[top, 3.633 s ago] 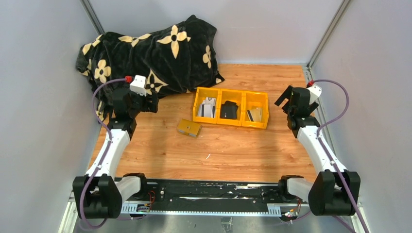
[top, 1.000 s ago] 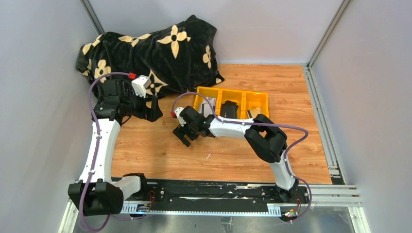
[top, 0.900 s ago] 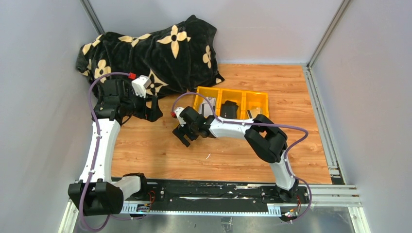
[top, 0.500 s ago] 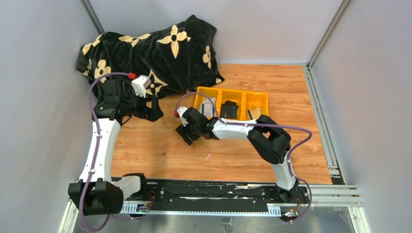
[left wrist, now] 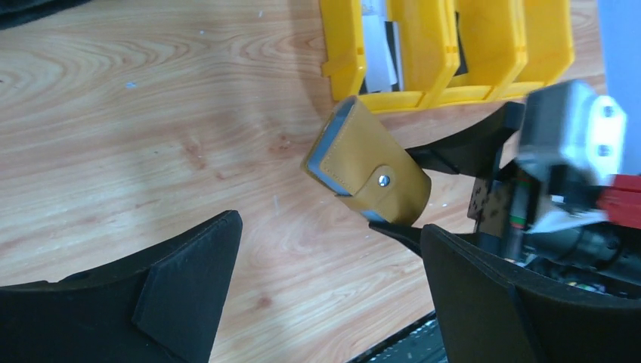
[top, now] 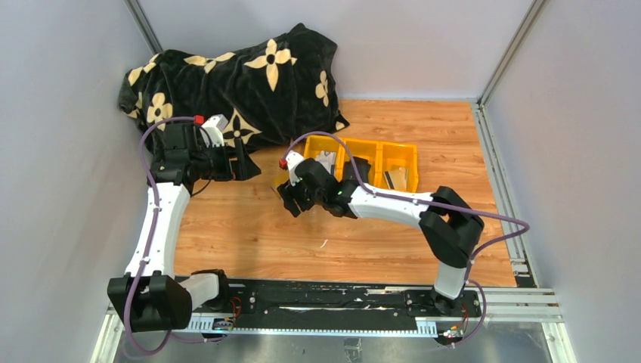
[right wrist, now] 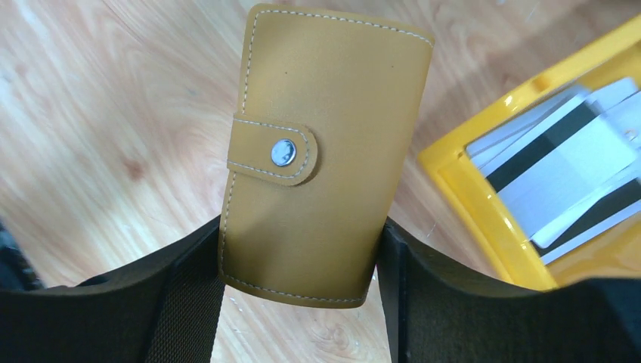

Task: Take the credit cards out of the card holder
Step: Pick up the card holder from the center of the board, then open the card holder.

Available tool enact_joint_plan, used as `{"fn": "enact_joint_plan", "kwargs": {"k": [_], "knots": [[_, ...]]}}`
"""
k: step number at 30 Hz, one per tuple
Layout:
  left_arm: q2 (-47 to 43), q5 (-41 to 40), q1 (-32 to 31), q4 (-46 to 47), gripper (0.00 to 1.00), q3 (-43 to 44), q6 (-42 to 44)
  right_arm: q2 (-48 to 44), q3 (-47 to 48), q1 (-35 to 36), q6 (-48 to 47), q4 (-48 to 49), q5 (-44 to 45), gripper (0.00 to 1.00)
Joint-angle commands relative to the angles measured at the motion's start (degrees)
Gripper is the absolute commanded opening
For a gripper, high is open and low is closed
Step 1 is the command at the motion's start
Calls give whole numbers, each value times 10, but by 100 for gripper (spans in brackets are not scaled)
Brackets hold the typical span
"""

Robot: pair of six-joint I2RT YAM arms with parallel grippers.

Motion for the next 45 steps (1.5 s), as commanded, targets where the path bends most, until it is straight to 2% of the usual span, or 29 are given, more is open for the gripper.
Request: {"fn": "enact_joint_plan", "kwargs": {"k": [1, 9, 12, 16, 23, 26, 28, 31, 36, 39, 42, 45], "knots": [[6, 42, 5, 15, 100, 3, -59, -63, 2, 6, 26, 63, 3, 56], [-2, 110, 5, 19, 100, 7, -116, -125, 5, 9, 54, 103, -47, 56], [-14, 157, 5, 53, 100, -7, -159, -131, 18, 15, 54, 107, -55, 56], [-33, 178, 5, 97, 100, -21, -206, -131, 33, 26, 50, 110, -58, 56], [-30, 195, 5, 98, 99, -13, -216, -130, 38, 35, 51, 129, -54, 56], [-27, 198, 5, 93, 95, -13, -213, -132, 41, 36, 52, 134, -54, 56], [-27, 205, 5, 92, 90, -14, -214, -133, 41, 36, 53, 138, -52, 56], [-28, 215, 5, 95, 77, -15, -216, -134, 42, 37, 53, 140, -46, 56], [-29, 226, 5, 94, 47, -15, -215, -132, 41, 39, 55, 145, -48, 58], [-29, 228, 5, 87, 28, -11, -207, -131, 44, 39, 60, 139, -57, 67], [-27, 231, 5, 69, 14, 5, -187, -135, 54, 31, 71, 116, -106, 76], [-31, 232, 5, 54, 7, 20, -168, -144, 51, 1, 96, 105, -211, 82]]}}
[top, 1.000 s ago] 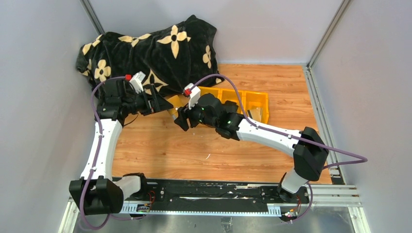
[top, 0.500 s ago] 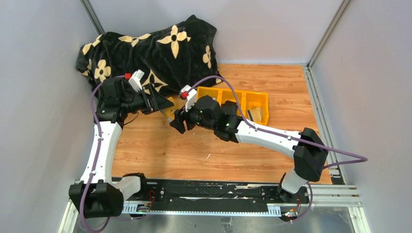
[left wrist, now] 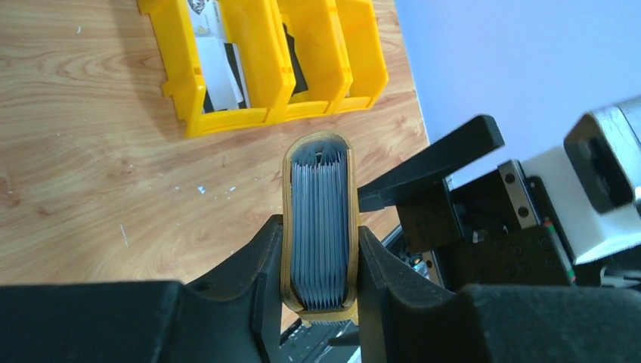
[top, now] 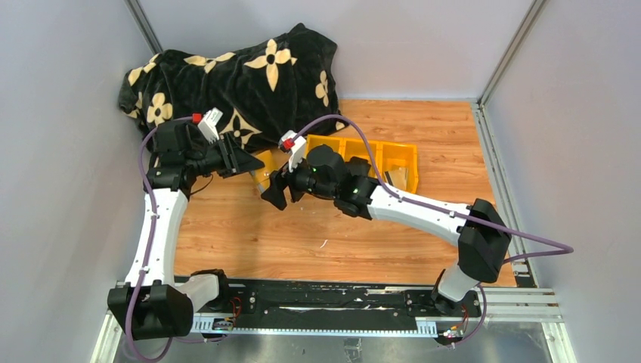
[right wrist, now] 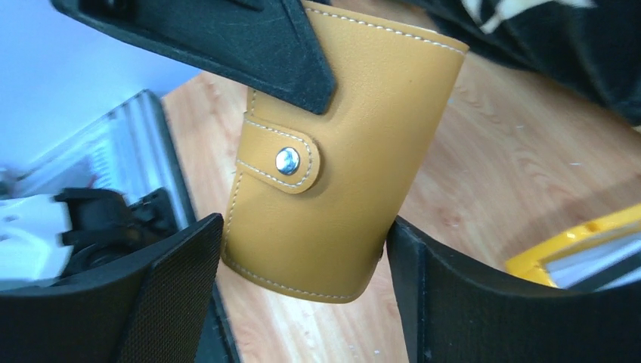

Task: Take the credit cards out of the card holder
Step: Open the card holder.

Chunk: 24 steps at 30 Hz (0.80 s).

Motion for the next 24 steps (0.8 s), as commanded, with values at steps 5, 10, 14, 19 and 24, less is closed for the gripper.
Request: {"fn": "enact_joint_plan", "kwargs": {"k": [5, 10, 14, 19, 24], "knots": [[-26, 65, -4, -28, 3, 34, 56, -40, -9, -115, 141, 87, -349, 85], [-49, 117, -4, -17, 3, 34, 59, -28, -17, -156, 221, 161, -469, 86], [-63, 144, -4, -15, 1, 38, 60, -7, -17, -158, 277, 225, -501, 86], [-77, 164, -4, 25, 0, 37, 21, 16, -48, -157, 384, 362, -517, 86], [-82, 170, -4, 63, 0, 41, -19, 29, -62, -148, 418, 406, -517, 86]]}}
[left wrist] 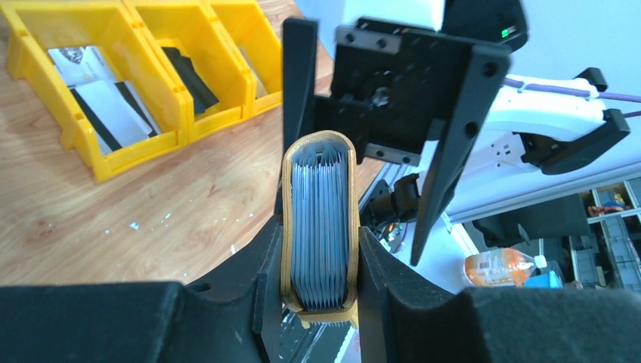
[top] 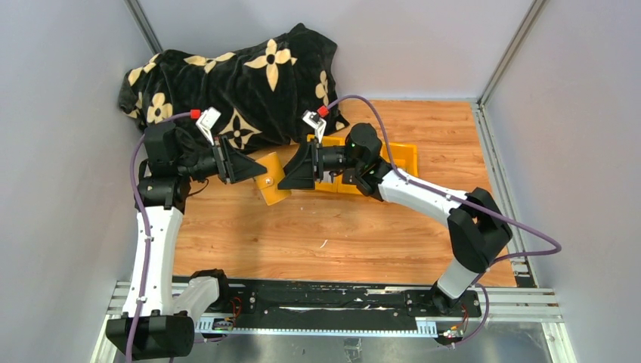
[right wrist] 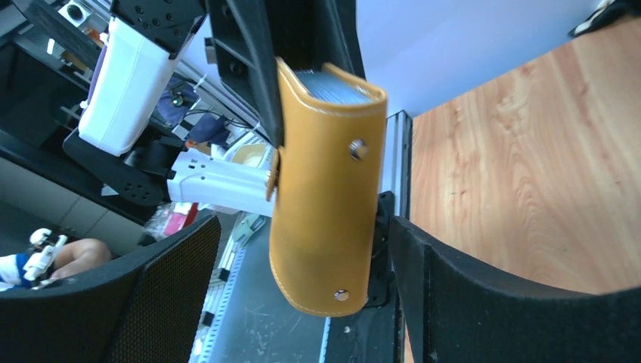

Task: Take the credit cards out of the card holder
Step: Open the card holder.

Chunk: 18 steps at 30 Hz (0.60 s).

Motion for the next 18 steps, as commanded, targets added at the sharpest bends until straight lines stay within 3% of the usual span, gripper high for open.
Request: {"fn": "enact_joint_plan", "kwargs": {"k": [1, 4, 6, 10, 11, 13, 14, 15, 16, 18], "knots": [[-11, 36, -2, 61, 0, 24, -51, 13, -14, 15, 60, 78, -30, 86], [-13, 36, -2, 78, 0, 23, -69, 20, -12, 22, 61, 76, -28, 84], [-16, 35, -2, 88, 0, 22, -77, 24, -13, 23, 75, 93, -28, 78], [-20, 28, -2, 88, 2, 14, -76, 32, -8, 23, 101, 115, -27, 49], [-21, 25, -2, 88, 10, 12, -76, 33, -5, 23, 102, 115, -28, 41], [-21, 18, -2, 86, 34, 6, -76, 35, 1, 23, 102, 110, -29, 26], [-21, 17, -2, 87, 50, 3, -79, 37, 4, 23, 100, 106, -30, 22], [-21, 16, -2, 88, 59, 1, -80, 37, 7, 23, 96, 99, -31, 20], [-21, 14, -2, 90, 66, 0, -82, 38, 10, 23, 92, 92, -32, 19], [-21, 11, -2, 91, 70, -3, -84, 41, 15, 23, 87, 83, -35, 18]]}}
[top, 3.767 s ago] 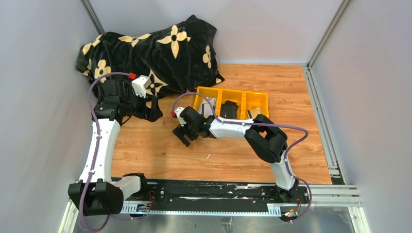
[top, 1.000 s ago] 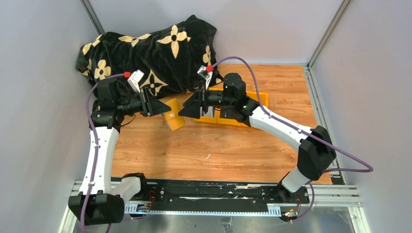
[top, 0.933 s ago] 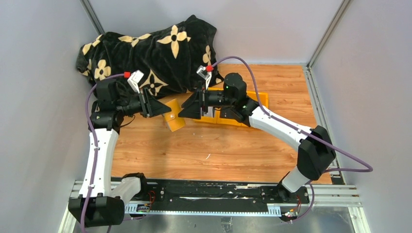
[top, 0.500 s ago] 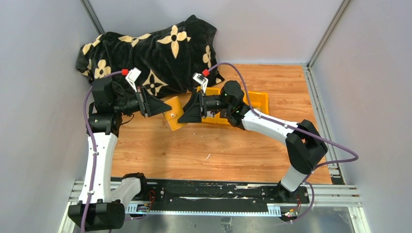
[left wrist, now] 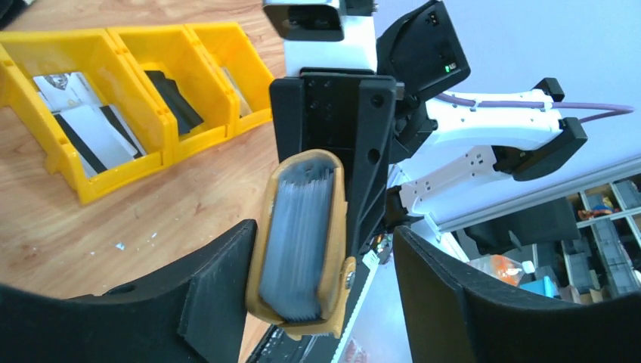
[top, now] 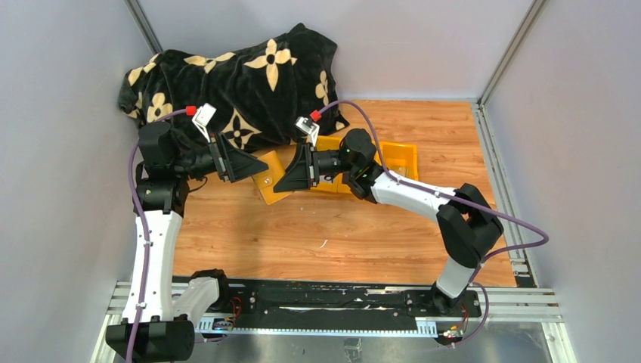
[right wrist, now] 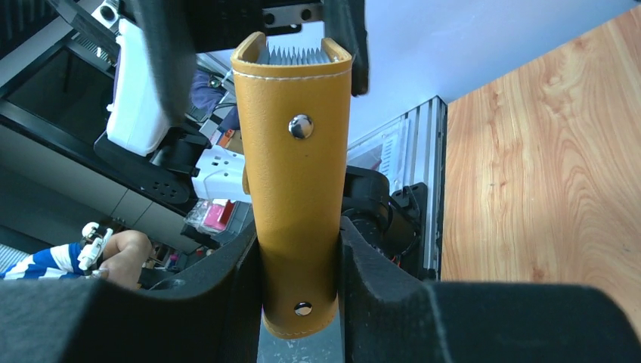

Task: Take the credit cards out of the card holder
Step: Open the card holder.

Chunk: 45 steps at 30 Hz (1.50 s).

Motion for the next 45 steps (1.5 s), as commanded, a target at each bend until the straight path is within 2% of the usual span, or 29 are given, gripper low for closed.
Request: {"fn": "enact_joint_plan", "kwargs": {"k": [1, 12, 14, 19, 23, 24, 26, 27, 28, 30, 34, 37, 45], "knots": [[-6, -1, -2, 20, 71, -4, -12, 8, 27, 7, -5, -2, -14, 18], [-6, -5, -3, -15, 72, -33, 33, 13, 75, 7, -45, -65, -30, 17], [-6, -4, -2, -15, 66, -33, 34, 6, 82, 7, -75, -104, -27, 16], [-5, -10, -2, -11, 37, -18, 31, -11, 84, 5, -143, -190, -7, 16], [-5, -15, -2, -11, 26, -8, 30, -17, 79, 4, -163, -209, 1, 17], [-5, -17, -2, -12, 22, -8, 30, -18, 80, 4, -167, -216, 4, 20], [-7, -23, -2, -11, 13, -8, 30, -20, 81, 4, -176, -236, 12, 46], [-9, -29, -2, -10, 9, -9, 31, -23, 84, 3, -185, -254, 22, 54], [-10, -36, -2, -13, 6, -9, 35, -29, 90, 2, -203, -283, 38, 60], [-11, -64, -2, -26, 2, -7, 51, -53, 94, -1, -239, -339, 93, 67], [-18, -133, -2, -28, 0, -14, 52, -131, 80, 3, -286, -407, 236, 71], [-25, -163, -2, -8, 0, -31, 35, -167, 69, 19, -291, -412, 293, 73], [-32, -176, -2, 6, 0, -48, 5, -130, 103, 73, -267, -407, 265, 71]]}}
